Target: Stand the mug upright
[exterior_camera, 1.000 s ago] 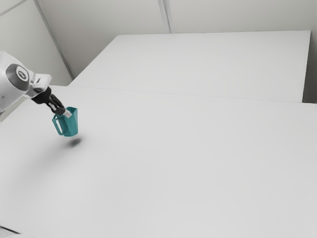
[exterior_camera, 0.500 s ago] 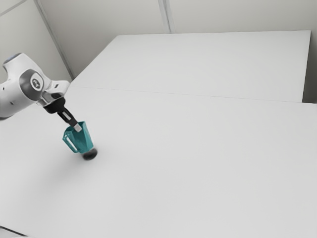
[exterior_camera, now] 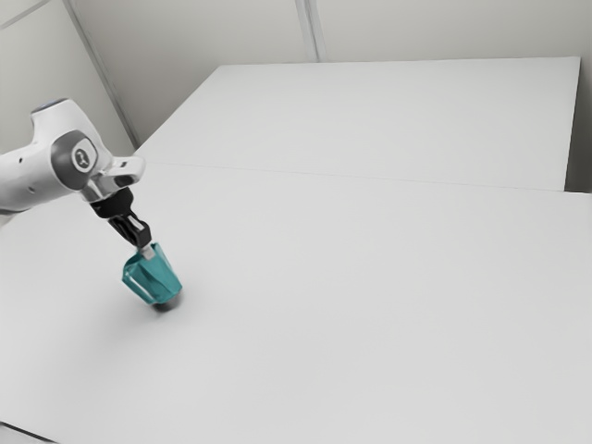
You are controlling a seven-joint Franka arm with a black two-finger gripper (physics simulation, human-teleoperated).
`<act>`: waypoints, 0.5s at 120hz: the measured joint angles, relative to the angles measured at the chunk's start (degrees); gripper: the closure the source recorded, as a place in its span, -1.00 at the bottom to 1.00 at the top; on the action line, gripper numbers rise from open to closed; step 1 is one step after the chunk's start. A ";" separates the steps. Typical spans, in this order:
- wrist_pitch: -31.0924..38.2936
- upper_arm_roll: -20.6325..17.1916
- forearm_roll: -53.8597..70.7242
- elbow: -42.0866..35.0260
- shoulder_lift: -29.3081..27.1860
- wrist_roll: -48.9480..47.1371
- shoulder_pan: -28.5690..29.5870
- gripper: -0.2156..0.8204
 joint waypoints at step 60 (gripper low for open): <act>-3.53 4.01 1.01 11.91 2.81 -7.36 -5.30 -0.44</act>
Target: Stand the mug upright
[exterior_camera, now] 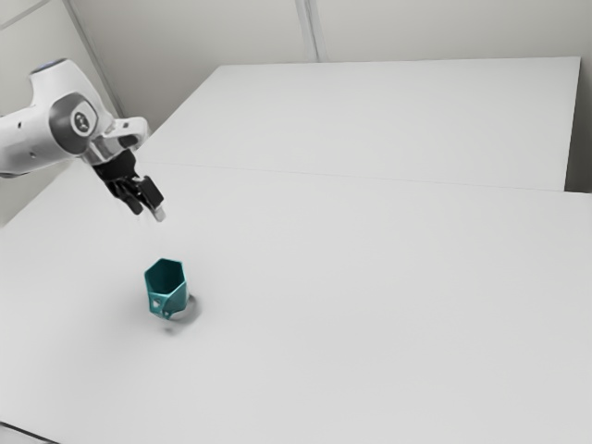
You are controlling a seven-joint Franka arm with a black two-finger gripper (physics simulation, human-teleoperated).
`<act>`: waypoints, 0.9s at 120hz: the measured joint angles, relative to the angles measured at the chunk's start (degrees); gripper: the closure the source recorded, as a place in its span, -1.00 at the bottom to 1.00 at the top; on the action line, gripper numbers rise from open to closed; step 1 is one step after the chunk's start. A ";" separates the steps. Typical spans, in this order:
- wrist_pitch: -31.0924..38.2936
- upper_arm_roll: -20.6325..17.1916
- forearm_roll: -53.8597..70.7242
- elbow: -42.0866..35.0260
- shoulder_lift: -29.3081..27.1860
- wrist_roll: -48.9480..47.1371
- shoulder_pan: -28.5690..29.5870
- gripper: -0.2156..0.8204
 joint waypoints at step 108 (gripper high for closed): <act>-11.95 7.79 6.39 15.45 -2.12 -6.13 -14.94 -0.58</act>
